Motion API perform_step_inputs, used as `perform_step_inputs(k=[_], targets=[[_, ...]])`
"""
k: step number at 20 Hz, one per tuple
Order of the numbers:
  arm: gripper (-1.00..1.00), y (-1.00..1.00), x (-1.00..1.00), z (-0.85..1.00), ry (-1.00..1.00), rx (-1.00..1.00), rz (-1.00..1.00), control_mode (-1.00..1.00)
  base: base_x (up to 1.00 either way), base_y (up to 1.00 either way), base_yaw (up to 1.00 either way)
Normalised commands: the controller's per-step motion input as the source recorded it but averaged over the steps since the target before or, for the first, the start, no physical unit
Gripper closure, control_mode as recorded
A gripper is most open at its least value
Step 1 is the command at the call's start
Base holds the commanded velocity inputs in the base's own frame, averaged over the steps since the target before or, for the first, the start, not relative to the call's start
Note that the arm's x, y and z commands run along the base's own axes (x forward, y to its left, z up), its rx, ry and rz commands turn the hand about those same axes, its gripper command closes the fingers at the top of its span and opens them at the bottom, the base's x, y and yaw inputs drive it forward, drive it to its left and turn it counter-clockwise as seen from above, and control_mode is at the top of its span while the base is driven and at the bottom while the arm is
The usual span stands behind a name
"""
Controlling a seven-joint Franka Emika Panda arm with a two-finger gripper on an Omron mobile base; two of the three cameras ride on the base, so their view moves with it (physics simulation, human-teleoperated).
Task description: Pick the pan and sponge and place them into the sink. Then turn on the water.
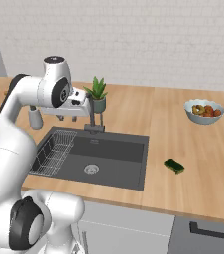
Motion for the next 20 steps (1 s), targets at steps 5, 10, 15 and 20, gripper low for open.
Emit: perform_step_inputs(k=[5, 10, 15, 20], targets=[[-1.00, 0.13, -0.13, -0.03, 0.00, 0.00, 0.00, -1.00, 0.00, 0.00, 0.00], [-1.00, 1.00, 0.00, 0.00, 0.00, -0.10, -0.01, -1.00, 0.00, 0.00, 0.00], [-1.00, 1.00, 0.03, -0.02, 0.03, -0.01, -0.02, -1.00, 0.00, 0.00, 0.00], [-1.00, 1.00, 0.00, -0.33, 0.12, 0.11, 0.01, -1.00, 0.00, 0.00, 0.00]])
